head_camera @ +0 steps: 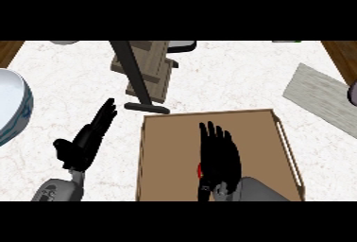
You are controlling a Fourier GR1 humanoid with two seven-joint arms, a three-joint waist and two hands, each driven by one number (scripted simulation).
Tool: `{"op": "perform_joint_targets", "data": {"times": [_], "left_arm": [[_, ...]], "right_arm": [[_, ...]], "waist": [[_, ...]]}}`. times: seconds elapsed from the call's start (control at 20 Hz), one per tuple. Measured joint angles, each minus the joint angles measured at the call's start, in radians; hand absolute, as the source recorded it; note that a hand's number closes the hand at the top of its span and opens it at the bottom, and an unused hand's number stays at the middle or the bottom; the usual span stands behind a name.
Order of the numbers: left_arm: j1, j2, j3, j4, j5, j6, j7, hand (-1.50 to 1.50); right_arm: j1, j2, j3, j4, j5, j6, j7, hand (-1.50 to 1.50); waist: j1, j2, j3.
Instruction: Pick the tomato from the tray and place it in the tiered basket
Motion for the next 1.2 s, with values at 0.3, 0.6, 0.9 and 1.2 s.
{"op": "perform_joint_targets", "data": {"times": [0.3,0.6,0.9,1.2], "left_arm": [[0.011,-0.017,-0.007,0.004,-0.013,-0.004,-0.015,0.0],[0.009,-0.022,-0.003,-0.009,-0.021,-0.008,-0.003,0.0],[0.013,-0.034,0.009,-0.007,-0.036,-0.024,-0.009,0.0],[-0.009,-0.036,0.047,-0.005,-0.04,-0.049,0.012,0.0]], "right_arm": [[0.071,0.019,-0.027,-0.03,0.053,0.019,-0.007,-1.5],[0.137,0.037,-0.053,-0.016,0.104,0.037,-0.05,-1.5],[0.196,0.078,-0.073,-0.031,0.218,0.023,-0.124,1.5],[0.198,0.155,-0.109,0.011,0.324,0.018,-0.173,1.5]], "waist": [[0.007,0.002,0.0],[0.012,0.005,0.001],[0.015,0.004,-0.001],[0.016,0.004,-0.001]]}}
